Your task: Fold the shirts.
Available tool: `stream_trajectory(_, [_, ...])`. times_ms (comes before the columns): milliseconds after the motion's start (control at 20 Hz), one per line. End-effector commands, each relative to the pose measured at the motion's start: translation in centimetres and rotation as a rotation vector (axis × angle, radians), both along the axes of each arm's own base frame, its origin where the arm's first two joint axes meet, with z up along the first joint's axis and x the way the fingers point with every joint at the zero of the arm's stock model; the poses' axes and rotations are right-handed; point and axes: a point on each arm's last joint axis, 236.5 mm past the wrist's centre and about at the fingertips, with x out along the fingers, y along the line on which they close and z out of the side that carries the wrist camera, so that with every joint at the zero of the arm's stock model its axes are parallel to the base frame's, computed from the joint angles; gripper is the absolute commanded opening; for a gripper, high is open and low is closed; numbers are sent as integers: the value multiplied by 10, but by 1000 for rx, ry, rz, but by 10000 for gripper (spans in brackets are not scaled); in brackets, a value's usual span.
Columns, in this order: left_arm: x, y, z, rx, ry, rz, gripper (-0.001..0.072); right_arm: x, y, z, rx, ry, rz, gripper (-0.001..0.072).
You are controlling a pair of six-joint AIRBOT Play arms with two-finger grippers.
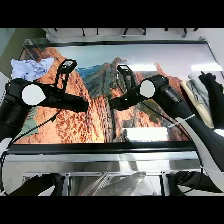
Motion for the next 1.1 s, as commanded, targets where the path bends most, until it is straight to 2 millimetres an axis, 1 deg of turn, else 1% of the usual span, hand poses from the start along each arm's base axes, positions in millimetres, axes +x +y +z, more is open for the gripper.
stream_trajectory(0, [0,0,0,0,0,0,16,0,0,-1,-1,1,1,20])
stream_trajectory(250, [2,-1,1,-6,-10,1,16,0,0,-1,-1,1,1,21])
stream_trajectory(300, [6,-3,4,-16,-27,6,16,0,0,-1,-1,1,1,20])
stream_trajectory(400, [22,-9,10,-48,-88,22,15,0,0,-1,-1,1,1,20])
stream_trajectory(450, [27,-12,9,-58,-97,26,16,0,0,-1,-1,1,1,20])
stream_trajectory(550, [14,-5,-5,-9,-26,12,16,0,0,-1,-1,1,1,20])
stream_trajectory(600, [12,7,-11,33,3,33,18,0,0,-1,-1,1,1,20])
stream_trajectory(650, [13,26,-16,72,35,100,181,0,0,-1,-1,1,1,20])
stream_trajectory(700, [16,51,-18,98,63,207,605,0,0,-1,-1,1,1,20])
stream_trajectory(750, [24,80,-16,111,64,312,696,0,0,-1,-1,1,1,20])
stream_trajectory(800, [34,108,-10,110,39,386,696,0,0,-1,-1,1,1,20])
stream_trajectory(900, [60,176,3,101,-43,560,696,0,0,-1,-1,1,1,20])
stream_trajectory(950, [69,211,5,100,-72,642,696,0,0,-1,-1,1,1,20])
stream_trajectory(1000, [75,245,2,107,-82,717,695,0,0,-1,-1,1,1,20])
stream_trajectory(1050, [78,284,-8,129,-71,798,695,0,0,-1,-1,1,1,20])
